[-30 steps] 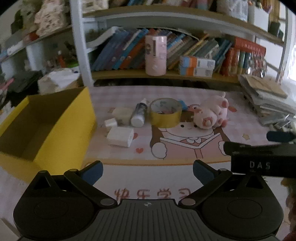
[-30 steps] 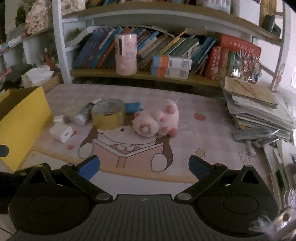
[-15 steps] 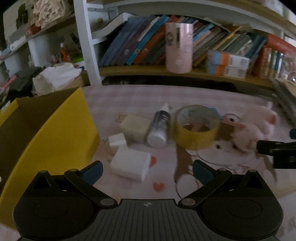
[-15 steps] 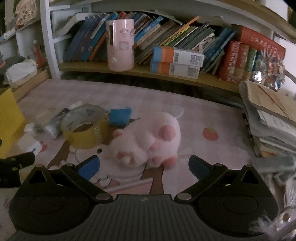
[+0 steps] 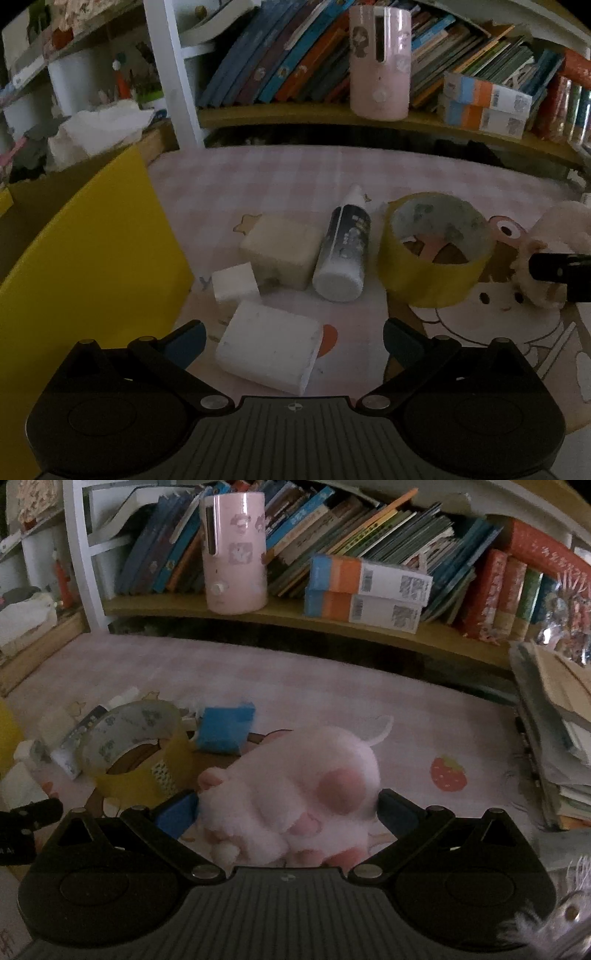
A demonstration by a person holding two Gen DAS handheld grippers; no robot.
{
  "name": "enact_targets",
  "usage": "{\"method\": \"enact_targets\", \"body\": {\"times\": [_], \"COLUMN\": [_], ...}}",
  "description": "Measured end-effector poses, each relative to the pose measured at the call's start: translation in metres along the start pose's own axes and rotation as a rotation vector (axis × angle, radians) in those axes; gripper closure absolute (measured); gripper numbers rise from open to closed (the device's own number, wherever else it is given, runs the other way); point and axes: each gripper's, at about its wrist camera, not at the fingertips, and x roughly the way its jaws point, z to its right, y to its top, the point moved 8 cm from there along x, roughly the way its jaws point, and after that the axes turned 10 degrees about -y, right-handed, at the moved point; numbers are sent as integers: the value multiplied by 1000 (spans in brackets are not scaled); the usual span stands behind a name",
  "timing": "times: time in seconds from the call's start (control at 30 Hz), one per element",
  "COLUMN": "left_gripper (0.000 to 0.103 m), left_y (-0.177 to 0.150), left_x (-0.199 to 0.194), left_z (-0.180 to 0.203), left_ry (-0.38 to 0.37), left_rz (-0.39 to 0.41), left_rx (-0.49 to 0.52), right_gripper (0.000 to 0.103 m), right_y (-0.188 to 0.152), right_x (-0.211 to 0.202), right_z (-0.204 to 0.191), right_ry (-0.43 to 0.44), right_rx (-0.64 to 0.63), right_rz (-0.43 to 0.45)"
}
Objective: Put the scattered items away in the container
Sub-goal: 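Reach the right tool to the pink plush pig while the left tool approaches the white charger, then close the right gripper on the pink plush pig while the left gripper closes on the white charger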
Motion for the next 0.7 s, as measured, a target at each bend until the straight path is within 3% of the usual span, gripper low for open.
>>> {"method": "enact_targets", "body": {"times": [0.2,0.33,0.4,0.47,0.7], "left_gripper": [4,7,12,33,36], "left_y": [0,-1,-1,0,-4], "left_x": [11,14,13,11,3], "left_z": [-7,-13,-12,-9,4], "left_ry": [18,8,8,-8,-28], "left_rz": [-25,-34,-29,-21,-38], "left_rx": [-9,-67,-74,-76,-65], "right_gripper": [0,1,2,6,16], "right_y": [5,7,7,7,7], "right_x": [6,7,7,6,-1], "right_z": [-1,-2,-2,-2,0], "right_ry": [5,7,9,14,29], "right_rx": [-9,-19,-25,-28,-12], "right_rz": [8,8,11,12,-4]}}
